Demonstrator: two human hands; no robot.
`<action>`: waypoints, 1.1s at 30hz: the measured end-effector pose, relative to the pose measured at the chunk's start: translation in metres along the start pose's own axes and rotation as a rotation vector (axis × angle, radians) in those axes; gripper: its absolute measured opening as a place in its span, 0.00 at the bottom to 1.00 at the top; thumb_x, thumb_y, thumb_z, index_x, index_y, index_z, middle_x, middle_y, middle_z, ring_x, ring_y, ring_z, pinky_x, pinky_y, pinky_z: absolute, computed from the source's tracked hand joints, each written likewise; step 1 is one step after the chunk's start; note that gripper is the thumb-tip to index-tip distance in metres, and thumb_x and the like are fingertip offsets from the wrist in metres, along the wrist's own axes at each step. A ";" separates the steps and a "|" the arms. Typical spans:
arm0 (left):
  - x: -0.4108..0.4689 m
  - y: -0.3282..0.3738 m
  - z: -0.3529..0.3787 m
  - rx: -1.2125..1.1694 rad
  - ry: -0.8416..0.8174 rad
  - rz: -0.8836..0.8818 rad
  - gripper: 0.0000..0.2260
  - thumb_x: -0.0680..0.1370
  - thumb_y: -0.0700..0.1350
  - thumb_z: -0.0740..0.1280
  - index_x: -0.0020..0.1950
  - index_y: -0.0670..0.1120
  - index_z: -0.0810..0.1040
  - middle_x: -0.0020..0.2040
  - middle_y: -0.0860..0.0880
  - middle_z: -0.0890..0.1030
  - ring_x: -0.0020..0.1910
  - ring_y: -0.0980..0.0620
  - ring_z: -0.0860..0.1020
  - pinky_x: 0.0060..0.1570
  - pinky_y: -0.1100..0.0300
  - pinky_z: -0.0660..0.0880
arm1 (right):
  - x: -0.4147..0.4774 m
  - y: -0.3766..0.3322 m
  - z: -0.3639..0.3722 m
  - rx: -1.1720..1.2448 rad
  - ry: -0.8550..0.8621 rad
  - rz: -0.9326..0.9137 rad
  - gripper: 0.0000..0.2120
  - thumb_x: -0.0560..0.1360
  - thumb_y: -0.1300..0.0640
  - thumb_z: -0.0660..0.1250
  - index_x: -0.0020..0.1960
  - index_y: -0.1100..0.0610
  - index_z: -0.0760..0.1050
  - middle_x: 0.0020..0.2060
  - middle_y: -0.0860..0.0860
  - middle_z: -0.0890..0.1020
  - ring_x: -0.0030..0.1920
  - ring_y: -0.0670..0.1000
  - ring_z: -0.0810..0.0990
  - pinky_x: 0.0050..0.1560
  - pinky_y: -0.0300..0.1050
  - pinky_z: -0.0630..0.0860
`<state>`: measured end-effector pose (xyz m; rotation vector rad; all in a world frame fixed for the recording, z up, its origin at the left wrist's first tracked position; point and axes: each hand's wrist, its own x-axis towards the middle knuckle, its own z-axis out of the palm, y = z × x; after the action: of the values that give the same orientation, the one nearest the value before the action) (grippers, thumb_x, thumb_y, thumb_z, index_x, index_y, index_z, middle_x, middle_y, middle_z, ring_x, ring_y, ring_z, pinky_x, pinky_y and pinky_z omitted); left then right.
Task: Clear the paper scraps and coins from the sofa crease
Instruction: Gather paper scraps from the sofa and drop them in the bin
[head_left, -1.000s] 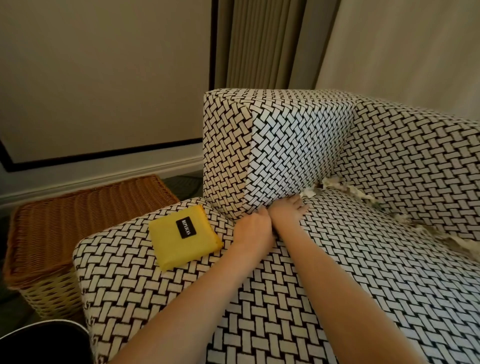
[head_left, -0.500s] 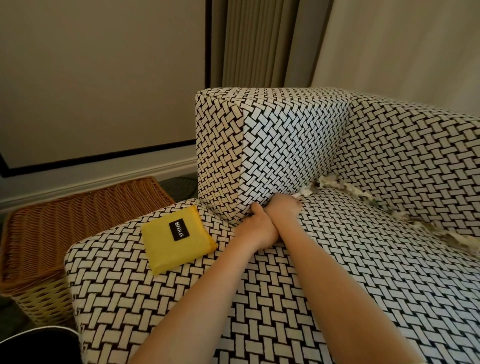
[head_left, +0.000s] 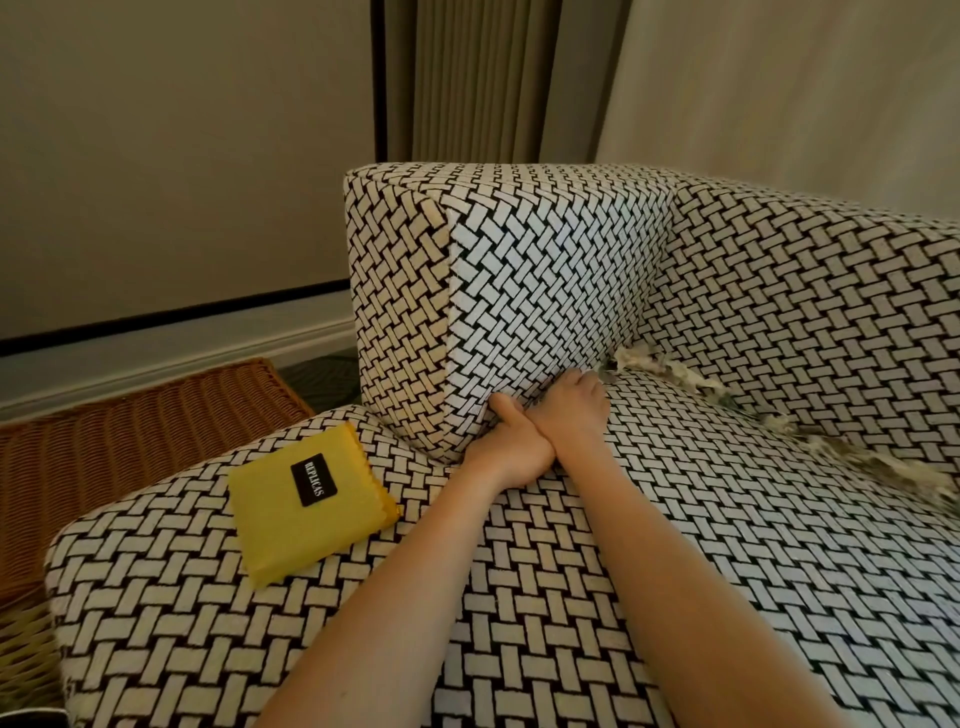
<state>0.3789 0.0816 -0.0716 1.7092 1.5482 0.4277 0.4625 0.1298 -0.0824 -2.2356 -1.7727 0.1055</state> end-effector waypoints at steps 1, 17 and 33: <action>0.000 0.000 0.000 -0.011 -0.002 0.003 0.21 0.79 0.48 0.56 0.65 0.44 0.49 0.52 0.47 0.71 0.48 0.48 0.73 0.53 0.54 0.70 | 0.000 0.001 0.001 0.041 0.001 0.015 0.46 0.71 0.35 0.62 0.72 0.67 0.52 0.72 0.64 0.57 0.73 0.62 0.55 0.73 0.54 0.54; 0.001 -0.001 0.005 0.055 0.101 0.074 0.15 0.75 0.38 0.55 0.57 0.47 0.54 0.36 0.52 0.70 0.31 0.53 0.69 0.33 0.57 0.65 | 0.019 0.002 -0.005 -0.041 -0.044 -0.078 0.14 0.75 0.54 0.63 0.54 0.63 0.74 0.54 0.58 0.77 0.56 0.57 0.76 0.55 0.48 0.74; 0.012 -0.006 0.006 0.005 0.158 0.077 0.14 0.74 0.42 0.56 0.58 0.53 0.69 0.44 0.52 0.74 0.42 0.51 0.72 0.40 0.59 0.66 | 0.030 0.018 -0.001 0.151 0.162 -0.029 0.07 0.74 0.64 0.60 0.47 0.63 0.76 0.45 0.58 0.81 0.48 0.57 0.78 0.42 0.44 0.71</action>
<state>0.3812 0.0906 -0.0831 1.7788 1.5991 0.6120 0.4872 0.1544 -0.0827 -2.0512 -1.6543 0.0487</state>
